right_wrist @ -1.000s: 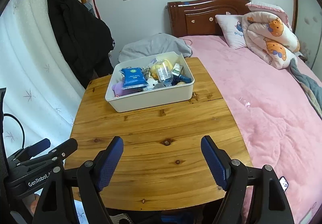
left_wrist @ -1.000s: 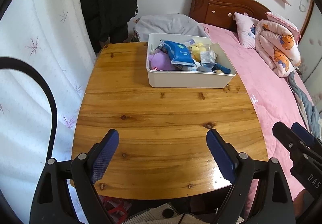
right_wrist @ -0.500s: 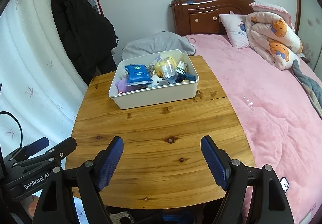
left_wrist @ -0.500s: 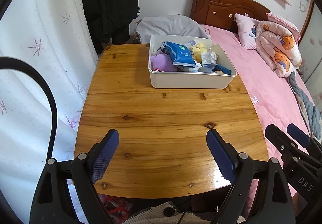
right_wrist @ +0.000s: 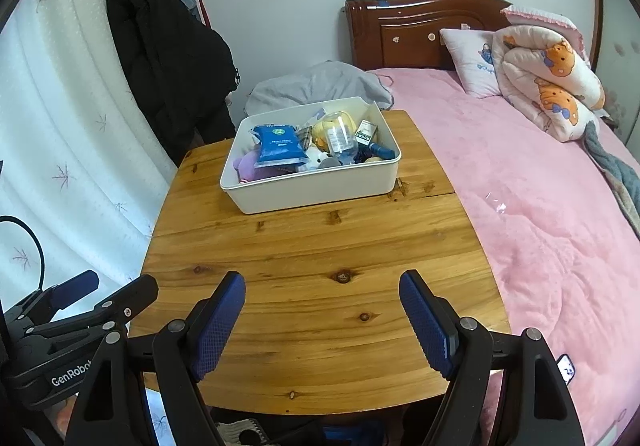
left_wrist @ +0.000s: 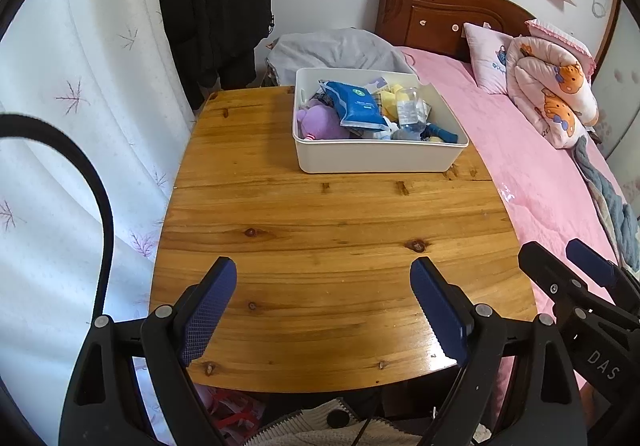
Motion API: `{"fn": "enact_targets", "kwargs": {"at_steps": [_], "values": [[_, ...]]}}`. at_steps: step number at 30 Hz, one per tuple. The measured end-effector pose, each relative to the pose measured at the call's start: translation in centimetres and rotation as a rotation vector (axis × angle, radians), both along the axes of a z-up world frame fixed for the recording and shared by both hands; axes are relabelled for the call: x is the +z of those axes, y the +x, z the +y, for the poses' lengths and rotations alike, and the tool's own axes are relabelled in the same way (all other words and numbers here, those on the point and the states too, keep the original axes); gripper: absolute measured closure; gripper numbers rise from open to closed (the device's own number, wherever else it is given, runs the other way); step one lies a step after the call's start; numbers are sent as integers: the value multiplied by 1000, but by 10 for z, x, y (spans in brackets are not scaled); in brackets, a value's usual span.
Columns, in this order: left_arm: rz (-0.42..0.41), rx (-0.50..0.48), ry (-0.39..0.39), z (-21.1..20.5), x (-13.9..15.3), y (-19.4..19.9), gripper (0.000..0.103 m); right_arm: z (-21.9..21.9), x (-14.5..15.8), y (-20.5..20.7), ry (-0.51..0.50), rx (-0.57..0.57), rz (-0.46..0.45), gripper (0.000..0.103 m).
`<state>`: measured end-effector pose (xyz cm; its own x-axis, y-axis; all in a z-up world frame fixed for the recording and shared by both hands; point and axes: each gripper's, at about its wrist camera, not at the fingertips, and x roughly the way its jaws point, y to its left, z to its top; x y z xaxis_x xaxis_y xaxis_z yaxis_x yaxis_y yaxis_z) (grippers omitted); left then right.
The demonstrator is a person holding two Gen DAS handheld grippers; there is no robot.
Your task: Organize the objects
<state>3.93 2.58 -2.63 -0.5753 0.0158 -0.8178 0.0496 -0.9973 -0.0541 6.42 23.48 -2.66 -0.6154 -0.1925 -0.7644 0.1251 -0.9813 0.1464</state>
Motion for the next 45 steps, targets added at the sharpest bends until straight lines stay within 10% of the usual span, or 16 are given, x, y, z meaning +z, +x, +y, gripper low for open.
{"fn": "enact_targets", "kwargs": {"at_steps": [45], "values": [[-28, 8, 1, -1, -6, 3, 12, -4, -10, -1, -8, 18, -23, 23]]}}
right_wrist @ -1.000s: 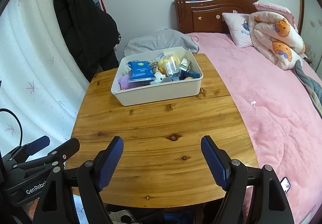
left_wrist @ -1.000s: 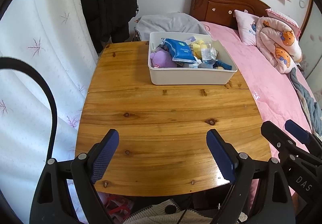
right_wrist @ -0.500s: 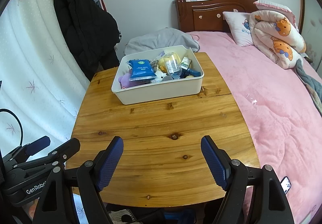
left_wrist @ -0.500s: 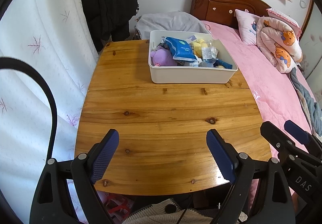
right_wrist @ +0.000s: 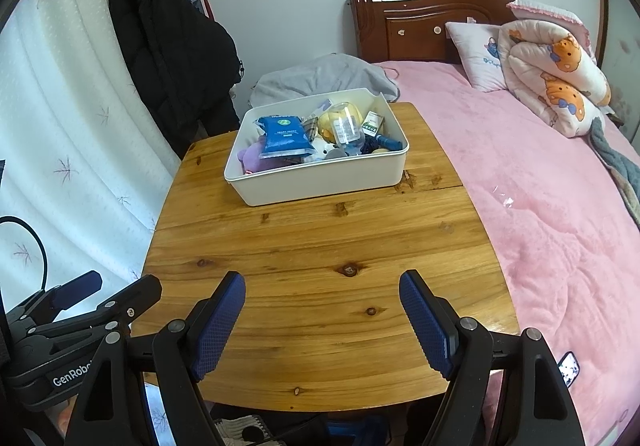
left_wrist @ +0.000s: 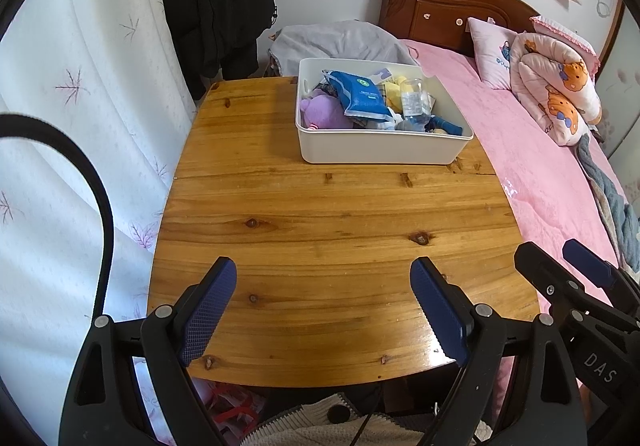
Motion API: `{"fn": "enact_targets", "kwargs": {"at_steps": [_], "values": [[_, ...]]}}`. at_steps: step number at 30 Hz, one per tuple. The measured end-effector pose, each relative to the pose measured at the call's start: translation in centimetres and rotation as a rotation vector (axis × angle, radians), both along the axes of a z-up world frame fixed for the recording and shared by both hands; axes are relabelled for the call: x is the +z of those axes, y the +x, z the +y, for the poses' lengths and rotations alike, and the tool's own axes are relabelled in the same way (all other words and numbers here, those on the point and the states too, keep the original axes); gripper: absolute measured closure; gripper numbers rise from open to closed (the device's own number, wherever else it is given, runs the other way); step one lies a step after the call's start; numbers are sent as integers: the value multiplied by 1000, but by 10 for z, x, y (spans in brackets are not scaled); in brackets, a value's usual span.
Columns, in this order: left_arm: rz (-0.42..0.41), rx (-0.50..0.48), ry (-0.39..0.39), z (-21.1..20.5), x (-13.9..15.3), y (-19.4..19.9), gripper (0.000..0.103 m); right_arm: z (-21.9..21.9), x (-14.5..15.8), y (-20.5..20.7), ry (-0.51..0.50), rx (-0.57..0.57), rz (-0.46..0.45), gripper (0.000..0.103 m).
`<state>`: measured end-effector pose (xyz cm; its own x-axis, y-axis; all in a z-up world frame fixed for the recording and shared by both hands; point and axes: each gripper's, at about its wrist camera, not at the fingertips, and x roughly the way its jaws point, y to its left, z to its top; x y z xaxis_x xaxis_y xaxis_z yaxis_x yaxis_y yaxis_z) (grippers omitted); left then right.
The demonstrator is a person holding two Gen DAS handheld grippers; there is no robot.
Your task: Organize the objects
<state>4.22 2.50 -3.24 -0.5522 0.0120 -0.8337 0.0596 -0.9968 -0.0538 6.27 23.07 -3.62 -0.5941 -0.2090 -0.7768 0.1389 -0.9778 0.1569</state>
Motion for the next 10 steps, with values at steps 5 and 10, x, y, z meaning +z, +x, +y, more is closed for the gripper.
{"fn": "enact_targets", "kwargs": {"at_steps": [5, 10], "values": [[0, 2, 0, 0, 0, 1, 12, 0, 1, 0, 1, 2, -1, 23], [-7, 7, 1, 1, 0, 2, 12, -1, 0, 0, 1, 3, -7, 23]]}}
